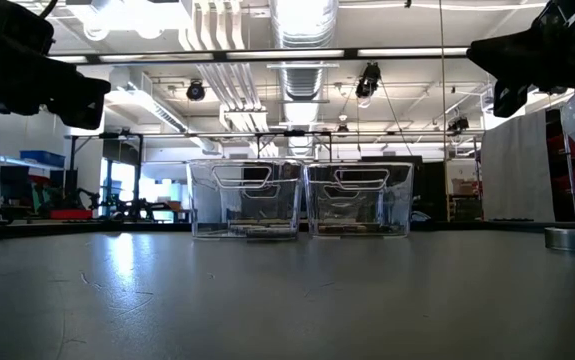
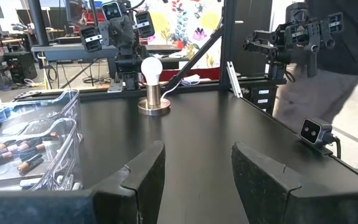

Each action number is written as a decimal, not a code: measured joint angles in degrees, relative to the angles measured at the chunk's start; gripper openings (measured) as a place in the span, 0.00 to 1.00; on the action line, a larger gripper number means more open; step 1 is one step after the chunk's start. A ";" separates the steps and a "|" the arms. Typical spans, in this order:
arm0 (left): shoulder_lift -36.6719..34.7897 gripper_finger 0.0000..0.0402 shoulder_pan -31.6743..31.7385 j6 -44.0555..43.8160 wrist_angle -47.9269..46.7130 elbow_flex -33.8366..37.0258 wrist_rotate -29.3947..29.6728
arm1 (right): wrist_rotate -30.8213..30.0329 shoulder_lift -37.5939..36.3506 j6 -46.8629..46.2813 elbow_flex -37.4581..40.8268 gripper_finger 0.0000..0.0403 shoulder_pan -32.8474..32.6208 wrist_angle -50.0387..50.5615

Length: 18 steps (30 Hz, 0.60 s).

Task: Sort batteries
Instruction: Return to Home Position

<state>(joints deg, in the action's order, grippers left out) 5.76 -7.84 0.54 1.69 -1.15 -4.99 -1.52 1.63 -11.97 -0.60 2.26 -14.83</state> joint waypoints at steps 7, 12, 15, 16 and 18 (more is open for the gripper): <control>0.00 0.41 0.00 0.02 0.00 0.00 0.00 | 0.00 0.00 0.00 0.00 0.10 0.00 0.00; 0.00 0.41 0.00 0.01 0.00 0.00 0.00 | 0.00 0.00 0.00 0.00 0.10 0.00 0.00; 0.00 0.41 0.00 0.00 0.00 0.00 0.02 | 0.00 0.00 0.00 0.00 0.10 0.00 0.00; 0.00 0.41 0.00 0.02 0.00 0.00 0.00 | 0.00 0.00 0.00 0.00 0.10 0.00 0.00; 0.00 0.41 0.00 0.02 0.00 0.00 0.01 | 0.00 0.00 0.00 0.00 0.10 0.00 0.00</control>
<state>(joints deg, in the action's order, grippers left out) 5.76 -7.84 0.55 1.69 -1.15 -4.99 -1.52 1.63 -11.97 -0.60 2.26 -14.83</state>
